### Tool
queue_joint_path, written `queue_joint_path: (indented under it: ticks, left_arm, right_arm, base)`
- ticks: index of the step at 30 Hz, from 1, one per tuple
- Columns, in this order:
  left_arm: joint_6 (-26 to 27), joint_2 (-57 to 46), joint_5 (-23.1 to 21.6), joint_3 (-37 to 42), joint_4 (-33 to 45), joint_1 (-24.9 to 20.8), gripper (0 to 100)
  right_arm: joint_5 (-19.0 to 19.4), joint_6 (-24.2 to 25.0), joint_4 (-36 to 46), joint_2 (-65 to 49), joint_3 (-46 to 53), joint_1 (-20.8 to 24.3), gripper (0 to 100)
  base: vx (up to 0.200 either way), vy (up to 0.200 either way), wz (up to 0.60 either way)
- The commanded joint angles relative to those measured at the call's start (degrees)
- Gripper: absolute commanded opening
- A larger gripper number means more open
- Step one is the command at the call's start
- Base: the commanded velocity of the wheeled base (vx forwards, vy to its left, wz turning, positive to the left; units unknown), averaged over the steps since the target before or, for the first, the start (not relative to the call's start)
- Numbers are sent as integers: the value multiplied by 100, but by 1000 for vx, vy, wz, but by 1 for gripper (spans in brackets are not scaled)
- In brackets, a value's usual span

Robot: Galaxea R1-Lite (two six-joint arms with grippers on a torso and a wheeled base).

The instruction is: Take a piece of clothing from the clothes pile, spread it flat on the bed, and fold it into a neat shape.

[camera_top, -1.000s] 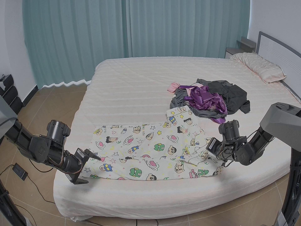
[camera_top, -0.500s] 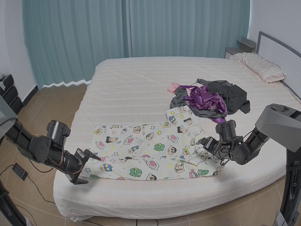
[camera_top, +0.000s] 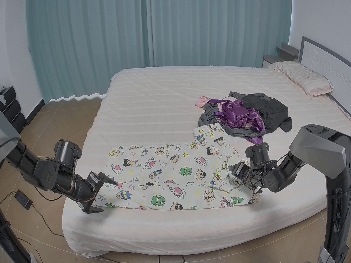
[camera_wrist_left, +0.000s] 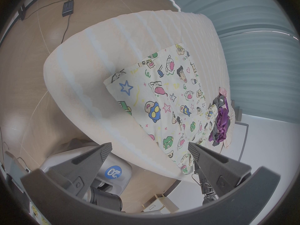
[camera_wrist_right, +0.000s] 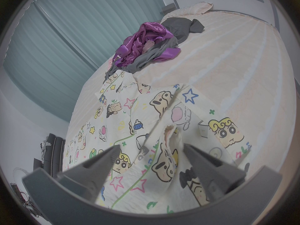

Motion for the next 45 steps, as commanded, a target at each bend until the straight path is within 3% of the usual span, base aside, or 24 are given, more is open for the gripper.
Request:
queue_joint_path:
  ticks: [1, 27, 32, 45]
  left_arm:
    - [2, 18, 13, 119, -139, -1, 100]
    - [2, -8, 13, 189, -175, -1, 100]
    - [2, -8, 13, 198, -175, -1, 100]
    - [2, -17, 13, 251, -254, -10, 100]
  right_arm:
    - [-34, -2, 4, 78, -28, -26, 0]
    - [-78, -125, 163, -1038, 666, 36, 0]
    - [-69, -125, 540, -1425, 798, 159, 0]
    - [-104, -195, 532, -2075, 1800, 519, 0]
  base:
    - [0, 0, 0]
    - [0, 0, 0]
    - [0, 0, 0]
    - [0, 0, 0]
